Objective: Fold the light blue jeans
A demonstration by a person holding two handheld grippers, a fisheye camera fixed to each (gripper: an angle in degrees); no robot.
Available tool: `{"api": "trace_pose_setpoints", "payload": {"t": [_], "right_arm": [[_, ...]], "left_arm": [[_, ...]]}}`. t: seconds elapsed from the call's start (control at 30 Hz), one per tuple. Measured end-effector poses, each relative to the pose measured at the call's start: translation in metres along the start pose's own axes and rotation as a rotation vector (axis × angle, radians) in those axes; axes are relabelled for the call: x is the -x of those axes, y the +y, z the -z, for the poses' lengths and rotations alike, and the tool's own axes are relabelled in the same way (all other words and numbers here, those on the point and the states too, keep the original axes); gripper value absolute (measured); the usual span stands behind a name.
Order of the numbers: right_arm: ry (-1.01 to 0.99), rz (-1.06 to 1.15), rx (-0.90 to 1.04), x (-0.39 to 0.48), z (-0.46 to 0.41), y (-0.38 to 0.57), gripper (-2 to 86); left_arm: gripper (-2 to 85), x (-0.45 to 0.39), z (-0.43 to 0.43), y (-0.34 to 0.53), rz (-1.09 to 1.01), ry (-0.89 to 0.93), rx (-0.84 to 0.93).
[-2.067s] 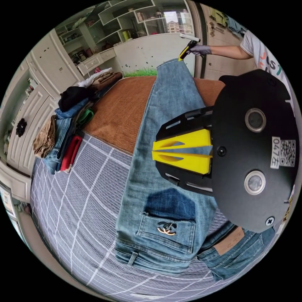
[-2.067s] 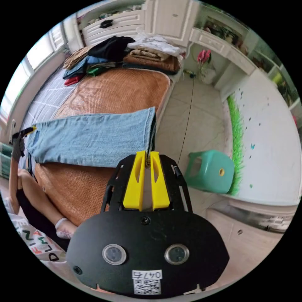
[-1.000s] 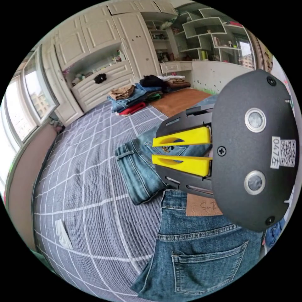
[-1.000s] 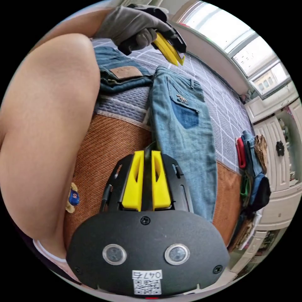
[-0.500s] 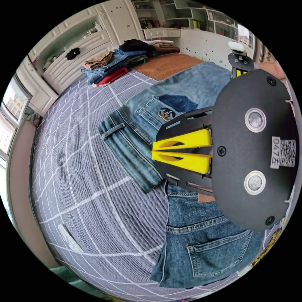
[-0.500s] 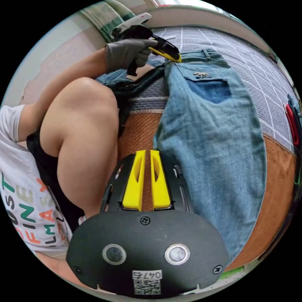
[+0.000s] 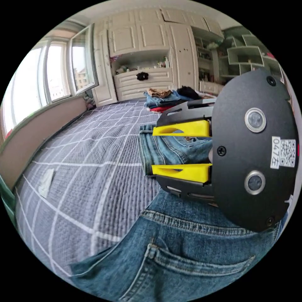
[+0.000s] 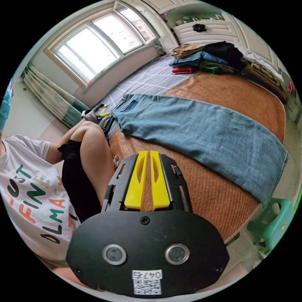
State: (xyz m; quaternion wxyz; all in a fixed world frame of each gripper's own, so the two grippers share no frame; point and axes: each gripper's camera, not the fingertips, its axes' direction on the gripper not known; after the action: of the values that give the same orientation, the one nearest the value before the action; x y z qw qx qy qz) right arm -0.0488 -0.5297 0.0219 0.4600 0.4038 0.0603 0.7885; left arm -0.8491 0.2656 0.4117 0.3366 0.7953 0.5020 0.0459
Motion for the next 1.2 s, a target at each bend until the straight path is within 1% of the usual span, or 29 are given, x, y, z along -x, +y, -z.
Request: {"api": "trace_pose_setpoints", "payload": {"t": [0.07, 0.13, 0.3, 0.4, 0.47, 0.53, 0.63, 0.73, 0.8, 0.83, 0.87, 0.9, 0.93, 0.97, 1.0, 1.03, 1.1, 1.13, 1.17, 1.2], "right_arm": [[-0.002, -0.037, -0.023, -0.007, 0.014, 0.012, -0.8], [-0.010, -0.044, -0.039, -0.010, 0.020, 0.013, -0.9], [-0.060, -0.061, -0.098, -0.024, 0.038, 0.008, -0.8], [-0.041, -0.098, -0.156, -0.037, 0.057, 0.011, -0.8], [-0.034, -0.140, -0.197, -0.050, 0.073, 0.018, -0.8], [-0.025, -0.174, -0.223, -0.060, 0.083, 0.025, -0.8], [-0.037, -0.238, -0.258, -0.079, 0.096, 0.037, -0.9], [-0.045, -0.291, -0.293, -0.094, 0.111, 0.047, -0.9], [0.000, -0.329, -0.316, -0.102, 0.125, 0.055, -0.8], [0.077, -0.378, -0.345, -0.109, 0.140, 0.064, -0.5], [0.185, -0.450, -0.390, -0.117, 0.157, 0.077, -0.3], [0.243, -0.493, -0.418, -0.121, 0.166, 0.084, -0.1], [0.357, -0.596, -0.474, -0.131, 0.184, 0.102, 0.2], [0.454, -0.705, -0.516, -0.143, 0.198, 0.121, 0.6], [0.488, -0.756, -0.529, -0.150, 0.204, 0.130, 0.9], [0.517, -0.851, -0.538, -0.168, 0.212, 0.145, 1.4], [0.465, -0.965, -0.528, -0.200, 0.214, 0.164, 2.9], [0.391, -1.040, -0.520, -0.223, 0.211, 0.177, 4.4], [0.306, -1.116, -0.524, -0.244, 0.204, 0.190, 5.9], [0.261, -1.151, -0.529, -0.254, 0.200, 0.196, 6.7]], "left_arm": [[9.5, 0.032, 0.001, 0.005, 0.102, 0.033, -0.016], [8.4, 0.044, -0.003, 0.002, 0.121, 0.040, 0.006], [8.5, 0.039, -0.005, -0.001, 0.043, -0.069, 0.061], [8.9, 0.035, 0.000, 0.012, 0.026, -0.110, 0.021], [10.7, 0.019, 0.012, 0.021, -0.035, -0.204, -0.023], [11.8, 0.012, 0.012, 0.022, -0.062, -0.231, -0.022], [12.9, 0.020, -0.017, 0.013, -0.059, -0.117, 0.064], [9.5, 0.018, -0.029, 0.010, -0.060, -0.157, 0.065], [6.1, 0.014, -0.031, 0.011, -0.085, -0.134, 0.068], [4.4, 0.009, -0.030, 0.012, -0.100, -0.056, 0.070], [3.5, -0.005, -0.021, 0.015, -0.122, -0.007, 0.033], [3.1, -0.018, -0.014, 0.017, -0.168, 0.000, 0.001], [2.3, -0.058, 0.000, 0.022, -0.314, -0.054, -0.043], [2.1, -0.102, 0.007, 0.029, -0.467, -0.159, -0.071], [1.9, -0.120, 0.009, 0.034, -0.513, -0.208, -0.100], [1.9, -0.139, 0.010, 0.041, -0.520, -0.265, -0.162], [2.3, -0.132, 0.002, 0.033, -0.385, -0.293, -0.197], [2.9, -0.116, -0.011, 0.025, -0.298, -0.340, -0.170], [3.8, -0.098, -0.030, 0.017, -0.246, -0.411, -0.093], [4.4, -0.091, -0.039, 0.015, -0.233, -0.441, -0.046]]}}
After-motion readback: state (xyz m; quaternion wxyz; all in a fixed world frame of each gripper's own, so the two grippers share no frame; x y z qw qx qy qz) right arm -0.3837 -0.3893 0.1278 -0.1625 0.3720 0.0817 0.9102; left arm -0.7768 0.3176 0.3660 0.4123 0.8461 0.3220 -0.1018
